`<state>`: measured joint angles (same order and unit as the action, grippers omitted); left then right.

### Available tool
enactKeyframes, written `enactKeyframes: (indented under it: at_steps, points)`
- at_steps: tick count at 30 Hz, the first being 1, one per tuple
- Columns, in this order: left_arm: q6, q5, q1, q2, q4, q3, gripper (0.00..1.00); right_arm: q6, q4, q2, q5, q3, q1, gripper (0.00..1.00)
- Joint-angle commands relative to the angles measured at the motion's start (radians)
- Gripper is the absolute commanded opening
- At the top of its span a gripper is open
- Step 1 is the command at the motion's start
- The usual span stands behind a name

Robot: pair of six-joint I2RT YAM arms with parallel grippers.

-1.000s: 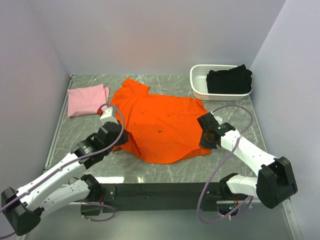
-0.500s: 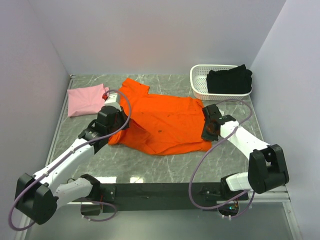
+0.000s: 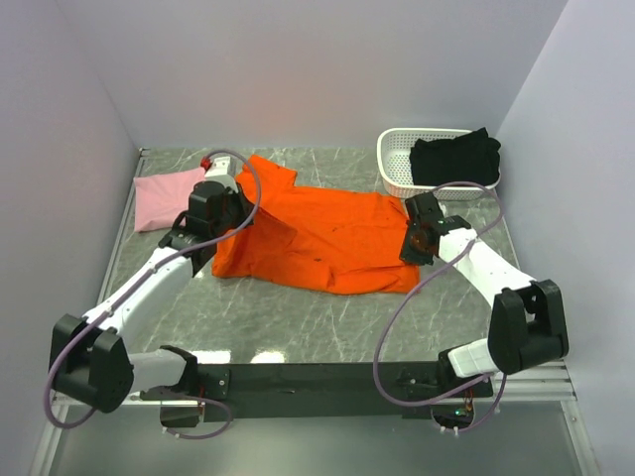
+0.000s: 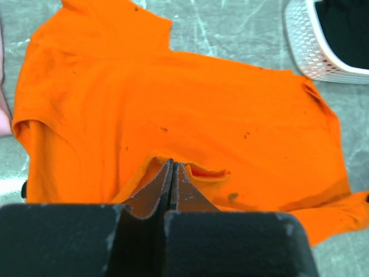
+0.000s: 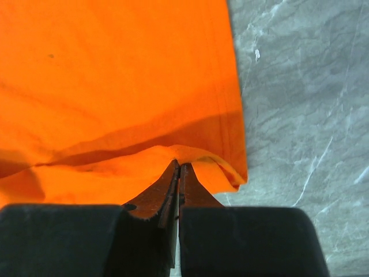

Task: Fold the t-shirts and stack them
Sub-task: Fold the tshirt

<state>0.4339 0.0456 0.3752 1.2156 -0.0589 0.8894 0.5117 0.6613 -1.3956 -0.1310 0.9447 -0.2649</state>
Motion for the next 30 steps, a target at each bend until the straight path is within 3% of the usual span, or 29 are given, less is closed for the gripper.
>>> enactKeyframes:
  at_steps: [1, 20, 30]
  points:
    - [-0.030, -0.038, -0.024, 0.056, 0.051, 0.057, 0.01, -0.021, -0.028, -0.034, 0.005, 0.051, 0.019, 0.00]
    - [-0.035, -0.053, -0.113, 0.136, 0.094, 0.063, 0.01, -0.032, -0.040, -0.033, -0.015, 0.039, 0.070, 0.00]
    - [-0.031, -0.049, -0.119, 0.072, 0.120, 0.008, 0.01, -0.033, -0.054, 0.004, -0.021, 0.009, 0.081, 0.00]
